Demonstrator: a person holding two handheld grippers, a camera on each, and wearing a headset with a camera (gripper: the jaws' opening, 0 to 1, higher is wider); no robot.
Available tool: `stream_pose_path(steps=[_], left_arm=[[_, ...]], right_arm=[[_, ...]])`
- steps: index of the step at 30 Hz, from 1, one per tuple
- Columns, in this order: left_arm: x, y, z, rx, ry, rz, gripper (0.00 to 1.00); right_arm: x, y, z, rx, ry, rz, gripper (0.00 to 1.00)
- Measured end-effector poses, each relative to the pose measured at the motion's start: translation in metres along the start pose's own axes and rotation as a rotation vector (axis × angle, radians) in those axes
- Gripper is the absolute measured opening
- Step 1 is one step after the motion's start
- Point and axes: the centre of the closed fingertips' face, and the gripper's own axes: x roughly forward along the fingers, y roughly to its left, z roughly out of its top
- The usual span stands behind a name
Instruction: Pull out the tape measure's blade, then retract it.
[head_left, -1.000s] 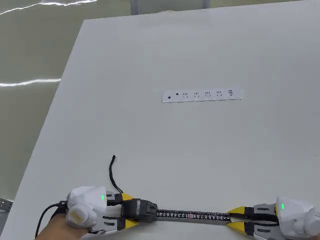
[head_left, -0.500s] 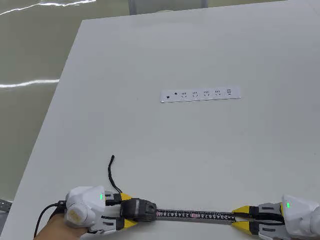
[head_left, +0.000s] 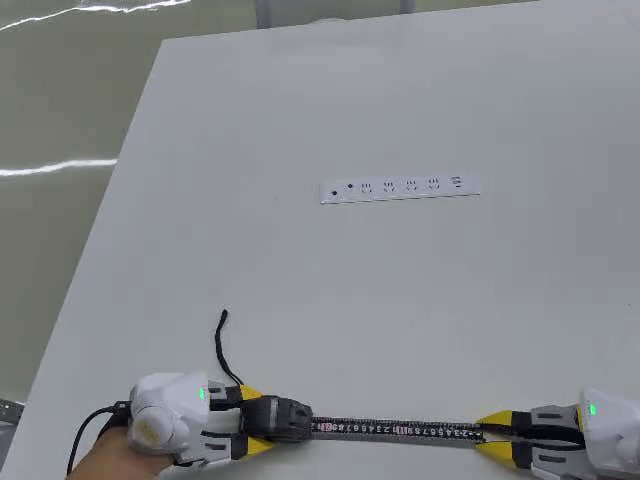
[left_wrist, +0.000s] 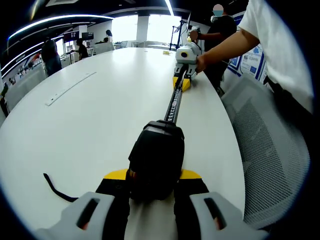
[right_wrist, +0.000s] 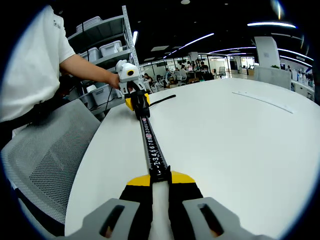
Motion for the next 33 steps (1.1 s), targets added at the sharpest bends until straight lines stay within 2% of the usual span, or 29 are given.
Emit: stream_pose_path(steps=[17,28,33], left_arm=[[0.001,0.0,-0.001,0.001,0.006,-0.003,0.3],[0.001,0.001,0.0,-0.009,0.012,-0.001,0.3],[0.001,0.001,0.0,-0.012,0.002,0.004,0.3]], right_arm=[[-0.013,-0.005,-0.008,0.014,-0.001,-0.025,0.08],[-0.012,-0.005,-0.005,0.027,-0.012,-0.033,0.1],[-0.012,-0.002,-0.005,0.022,-0.006,-0.036,0.11]])
